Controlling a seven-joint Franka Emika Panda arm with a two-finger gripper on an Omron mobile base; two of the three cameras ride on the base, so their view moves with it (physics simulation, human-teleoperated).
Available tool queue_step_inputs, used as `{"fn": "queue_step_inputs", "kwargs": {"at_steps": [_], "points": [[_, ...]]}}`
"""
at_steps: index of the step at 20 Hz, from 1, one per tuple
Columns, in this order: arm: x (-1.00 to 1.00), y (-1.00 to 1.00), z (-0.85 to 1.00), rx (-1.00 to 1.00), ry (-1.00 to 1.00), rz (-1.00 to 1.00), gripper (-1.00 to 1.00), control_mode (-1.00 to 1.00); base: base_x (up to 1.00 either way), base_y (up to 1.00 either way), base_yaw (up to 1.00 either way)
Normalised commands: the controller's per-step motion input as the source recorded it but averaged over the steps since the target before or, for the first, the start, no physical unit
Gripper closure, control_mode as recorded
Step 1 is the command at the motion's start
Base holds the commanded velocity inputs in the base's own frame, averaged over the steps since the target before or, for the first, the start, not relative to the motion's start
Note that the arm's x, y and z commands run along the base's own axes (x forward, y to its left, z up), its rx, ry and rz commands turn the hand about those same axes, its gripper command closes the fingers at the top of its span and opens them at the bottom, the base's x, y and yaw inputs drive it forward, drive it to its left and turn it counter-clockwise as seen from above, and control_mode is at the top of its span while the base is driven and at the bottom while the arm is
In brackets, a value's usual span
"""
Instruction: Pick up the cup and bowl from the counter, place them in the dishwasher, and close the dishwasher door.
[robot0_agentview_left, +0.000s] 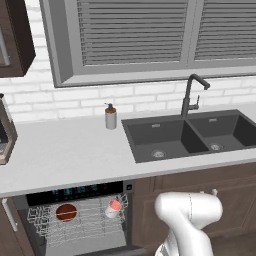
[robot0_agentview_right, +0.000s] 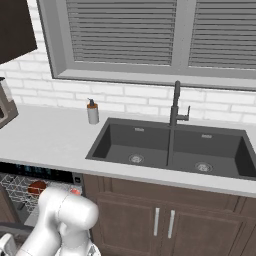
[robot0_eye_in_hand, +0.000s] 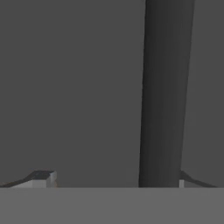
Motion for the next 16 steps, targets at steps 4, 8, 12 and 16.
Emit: {"fn": "queue_step_inputs", "kwargs": {"at_steps": [4, 8, 12, 16], "points": [[1.00, -0.15, 0.31, -0.09, -0.18, 0.00, -1.00, -1.00, 0.00, 0.00, 0.00], [1.00, -0.19, 0.32, -0.06, -0.11, 0.00, -1.00, -1.00, 0.00, 0.00, 0.00], [1.00, -0.18, 0.29, -0.01, -0.02, 0.00, -1.00, -1.00, 0.00, 0.00, 0.00], [1.00, -0.19, 0.20, 0.00, 0.00, 0.00, -1.00, -1.00, 0.00, 0.00, 0.00]]}}
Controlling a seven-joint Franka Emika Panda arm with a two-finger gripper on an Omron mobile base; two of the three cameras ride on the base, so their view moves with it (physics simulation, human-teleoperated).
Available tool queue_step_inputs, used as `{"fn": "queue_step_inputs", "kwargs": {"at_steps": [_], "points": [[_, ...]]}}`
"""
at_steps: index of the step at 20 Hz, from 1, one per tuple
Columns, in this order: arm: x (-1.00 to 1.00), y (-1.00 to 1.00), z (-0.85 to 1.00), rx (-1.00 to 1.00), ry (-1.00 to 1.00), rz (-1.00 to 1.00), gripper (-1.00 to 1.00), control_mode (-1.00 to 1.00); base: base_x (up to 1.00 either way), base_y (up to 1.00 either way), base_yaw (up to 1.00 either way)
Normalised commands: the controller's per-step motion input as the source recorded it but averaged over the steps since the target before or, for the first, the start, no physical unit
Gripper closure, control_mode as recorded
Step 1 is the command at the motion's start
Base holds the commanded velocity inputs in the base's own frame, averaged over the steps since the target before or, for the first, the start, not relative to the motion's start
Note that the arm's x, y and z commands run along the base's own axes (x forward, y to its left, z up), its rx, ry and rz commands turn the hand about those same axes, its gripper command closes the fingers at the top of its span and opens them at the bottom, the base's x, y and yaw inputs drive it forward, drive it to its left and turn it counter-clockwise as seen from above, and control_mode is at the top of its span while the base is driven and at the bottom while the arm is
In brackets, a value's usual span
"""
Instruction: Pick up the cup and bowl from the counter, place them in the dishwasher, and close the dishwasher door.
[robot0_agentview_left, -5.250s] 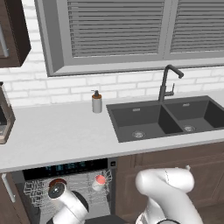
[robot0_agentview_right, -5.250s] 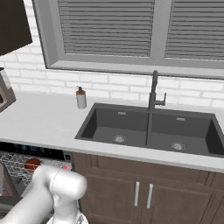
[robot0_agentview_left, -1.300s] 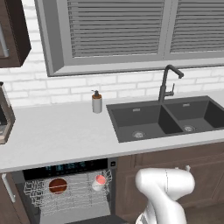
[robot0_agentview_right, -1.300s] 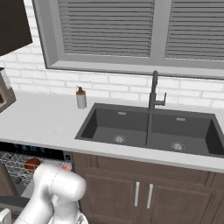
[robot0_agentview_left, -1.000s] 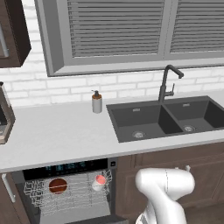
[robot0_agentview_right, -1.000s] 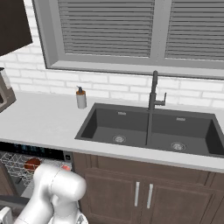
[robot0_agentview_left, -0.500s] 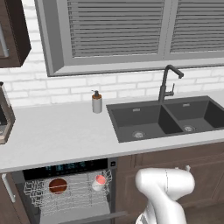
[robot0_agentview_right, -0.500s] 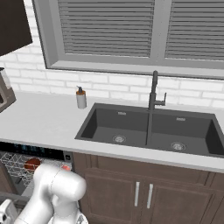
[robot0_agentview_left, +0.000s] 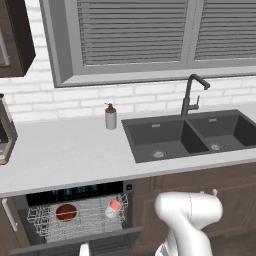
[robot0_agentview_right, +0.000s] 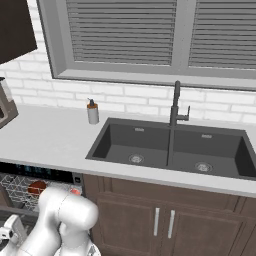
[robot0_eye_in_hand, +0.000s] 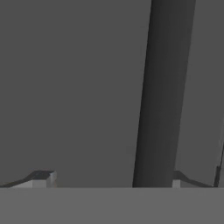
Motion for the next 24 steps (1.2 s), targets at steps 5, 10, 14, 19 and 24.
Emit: {"fn": "queue_step_inputs", "kwargs": {"at_steps": [5, 10, 14, 19, 24], "points": [[1.00, -0.21, 0.08, 0.00, 0.01, 0.00, -1.00, -1.00, 0.00, 0.00, 0.00], [1.00, -0.24, 0.00, 0.00, 0.07, 0.00, -1.00, -1.00, 0.00, 0.00, 0.00], [1.00, -0.22, 0.00, 0.00, 0.13, 0.00, -1.00, -1.00, 0.00, 0.00, 0.00], [1.00, -0.16, 0.00, 0.00, 0.14, 0.00, -1.00, -1.00, 0.00, 0.00, 0.00], [1.00, -0.07, -0.13, 0.00, 0.11, 0.00, -1.00, -1.00, 0.00, 0.00, 0.00]]}}
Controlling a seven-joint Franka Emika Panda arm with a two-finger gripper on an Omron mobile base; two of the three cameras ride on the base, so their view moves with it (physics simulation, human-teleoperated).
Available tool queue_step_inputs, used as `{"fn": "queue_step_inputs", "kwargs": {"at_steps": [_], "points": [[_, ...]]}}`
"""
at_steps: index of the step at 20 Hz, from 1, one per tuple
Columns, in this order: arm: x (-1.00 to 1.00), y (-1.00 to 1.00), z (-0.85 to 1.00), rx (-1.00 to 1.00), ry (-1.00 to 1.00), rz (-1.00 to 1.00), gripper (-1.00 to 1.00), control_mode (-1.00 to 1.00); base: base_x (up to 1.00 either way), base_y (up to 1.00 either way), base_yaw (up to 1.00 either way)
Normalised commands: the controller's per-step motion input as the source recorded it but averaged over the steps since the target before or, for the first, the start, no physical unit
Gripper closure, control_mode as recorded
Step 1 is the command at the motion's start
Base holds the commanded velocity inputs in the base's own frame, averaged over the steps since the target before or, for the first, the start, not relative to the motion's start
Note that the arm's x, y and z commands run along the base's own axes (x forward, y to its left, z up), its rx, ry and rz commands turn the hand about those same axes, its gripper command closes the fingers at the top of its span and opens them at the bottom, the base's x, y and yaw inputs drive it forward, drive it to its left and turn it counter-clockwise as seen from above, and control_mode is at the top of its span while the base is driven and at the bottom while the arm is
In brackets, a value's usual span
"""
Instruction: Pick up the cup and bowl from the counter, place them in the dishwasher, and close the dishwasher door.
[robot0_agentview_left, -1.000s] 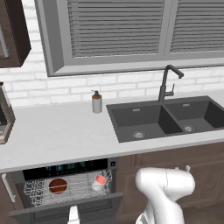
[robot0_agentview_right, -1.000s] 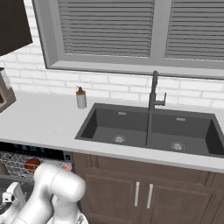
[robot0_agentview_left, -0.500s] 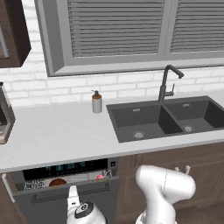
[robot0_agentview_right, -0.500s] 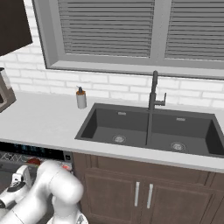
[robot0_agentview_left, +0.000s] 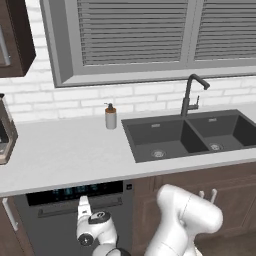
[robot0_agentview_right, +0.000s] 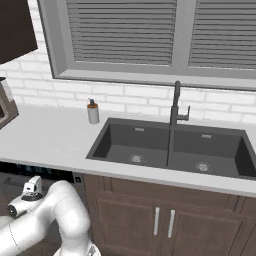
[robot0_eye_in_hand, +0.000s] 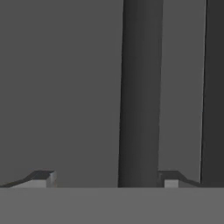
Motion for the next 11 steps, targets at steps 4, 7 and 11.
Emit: {"fn": "queue_step_inputs", "kwargs": {"at_steps": [4, 7, 11], "points": [[0.98, 0.00, -0.19, 0.00, 0.08, 0.00, -1.00, -1.00, 0.00, 0.00, 0.00], [0.70, 0.00, -0.18, 0.00, 0.01, 0.00, -1.00, -1.00, 0.00, 0.00, 0.00], [0.30, 0.00, -0.14, -0.04, -0.02, 0.03, -1.00, -1.00, 0.00, 0.00, 0.00]]}}
